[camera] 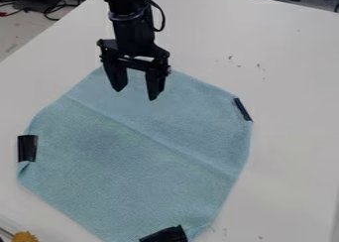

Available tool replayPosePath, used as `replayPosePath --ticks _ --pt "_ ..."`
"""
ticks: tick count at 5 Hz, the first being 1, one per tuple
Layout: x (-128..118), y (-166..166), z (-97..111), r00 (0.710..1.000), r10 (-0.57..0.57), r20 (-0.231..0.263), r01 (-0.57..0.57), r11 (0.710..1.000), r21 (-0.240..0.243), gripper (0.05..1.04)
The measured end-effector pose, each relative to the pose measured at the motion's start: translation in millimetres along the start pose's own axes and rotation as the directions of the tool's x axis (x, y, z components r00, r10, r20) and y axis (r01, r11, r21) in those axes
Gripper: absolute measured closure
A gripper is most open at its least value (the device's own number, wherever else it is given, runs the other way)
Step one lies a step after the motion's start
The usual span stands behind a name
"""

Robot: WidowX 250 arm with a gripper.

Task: Fold the cloth from top left to bottom right

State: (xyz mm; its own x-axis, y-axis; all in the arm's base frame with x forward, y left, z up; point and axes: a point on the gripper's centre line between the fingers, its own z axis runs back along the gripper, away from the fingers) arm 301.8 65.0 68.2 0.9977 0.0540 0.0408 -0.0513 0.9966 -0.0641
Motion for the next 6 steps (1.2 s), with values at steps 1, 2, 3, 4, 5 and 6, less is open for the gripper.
replayPosePath --ticks 1,2,3,4,5,6 --pt "-2.1 -0.3 -8.6 1.0 0.002 -0.027 -0.002 1.0 -0.005 0.083" --pt "4.9 2.6 -4.3 1.0 -0.01 -0.01 0.01 1.0 0.013 0.083" --pt "23.2 9.6 0.1 0.999 -0.046 -0.006 0.046 0.998 0.034 0.083" --pt "47.4 28.2 -1.1 0.997 -0.071 0.025 0.07 0.996 0.053 0.083" --pt "66.3 55.6 -14.4 0.994 -0.097 0.045 0.094 0.994 0.055 0.083" --pt "79.7 75.1 -21.9 0.992 -0.107 0.061 0.103 0.993 0.062 0.083"
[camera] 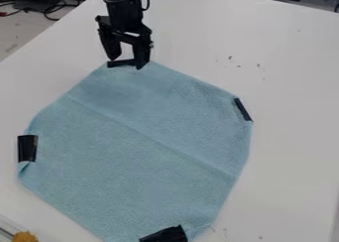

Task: Fold the cloth from top left to bottom right

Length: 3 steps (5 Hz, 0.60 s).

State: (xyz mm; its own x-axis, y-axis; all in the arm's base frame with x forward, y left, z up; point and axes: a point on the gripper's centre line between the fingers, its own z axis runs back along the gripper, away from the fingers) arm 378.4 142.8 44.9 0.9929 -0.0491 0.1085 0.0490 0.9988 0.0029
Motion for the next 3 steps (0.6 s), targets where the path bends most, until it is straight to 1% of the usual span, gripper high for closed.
replayPosePath --ticks 1,3 --pt "6.8 14.8 -6.3 1.0 -0.007 0.005 0.007 1.0 0.019 0.083" --pt "23.8 26.3 -15.0 0.999 -0.052 -0.001 0.052 0.998 0.032 0.083"
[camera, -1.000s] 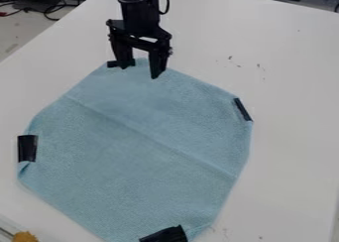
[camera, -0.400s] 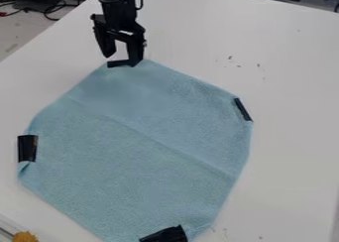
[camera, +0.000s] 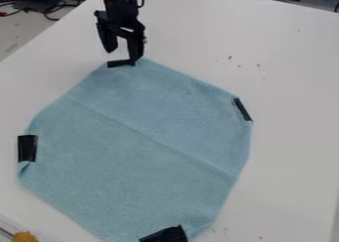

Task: Fold the cloth from top left to bottom right

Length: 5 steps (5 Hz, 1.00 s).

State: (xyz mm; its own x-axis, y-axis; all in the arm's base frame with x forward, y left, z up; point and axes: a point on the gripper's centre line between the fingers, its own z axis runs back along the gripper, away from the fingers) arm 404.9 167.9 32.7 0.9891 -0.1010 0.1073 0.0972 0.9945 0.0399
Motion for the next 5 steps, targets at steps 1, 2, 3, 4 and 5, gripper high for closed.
replayPosePath --ticks 1,2,3,4,5 --pt "1.6 4.9 -10.3 1.0 0.001 -0.01 -0.001 1.0 -0.009 0.083" --pt "3.2 14.8 -15.9 1.0 0.003 -0.021 -0.003 1.0 -0.017 0.083" --pt "1.8 15.6 -22.2 0.999 -0.006 -0.037 0.004 0.999 -0.033 0.083" --pt "1.1 18.5 -22.8 1.0 -0.004 -0.03 0.003 0.999 -0.043 0.133" --pt "0.7 18.0 -23.7 0.999 -0.015 -0.029 0.014 0.999 -0.049 0.403"
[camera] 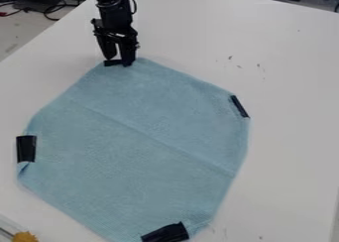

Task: Fold the cloth from top left to bottom right

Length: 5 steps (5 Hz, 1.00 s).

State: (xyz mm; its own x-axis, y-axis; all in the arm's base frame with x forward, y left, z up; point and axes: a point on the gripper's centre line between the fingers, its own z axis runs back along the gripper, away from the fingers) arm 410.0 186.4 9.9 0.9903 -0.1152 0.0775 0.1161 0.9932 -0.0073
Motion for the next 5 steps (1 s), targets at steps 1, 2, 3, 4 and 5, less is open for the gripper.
replayPosePath --ticks 1,2,3,4,5 --pt "-2.4 -2.5 -3.5 1.0 0.003 -0.002 -0.003 1.0 -0.009 0.685" --pt "-3.9 -4.0 -3.6 1.0 0.006 -0.001 -0.006 1.0 -0.012 0.86" --pt "-1.3 -3.4 -1.2 1.0 -0.003 0.002 0.003 1.0 0.0 0.959" --pt "2.1 -4.5 0.3 0.999 -0.036 -0.004 0.036 0.999 0.021 1.0" --pt "7.7 -4.4 4.0 0.995 -0.094 -0.017 0.095 0.993 0.071 1.001"
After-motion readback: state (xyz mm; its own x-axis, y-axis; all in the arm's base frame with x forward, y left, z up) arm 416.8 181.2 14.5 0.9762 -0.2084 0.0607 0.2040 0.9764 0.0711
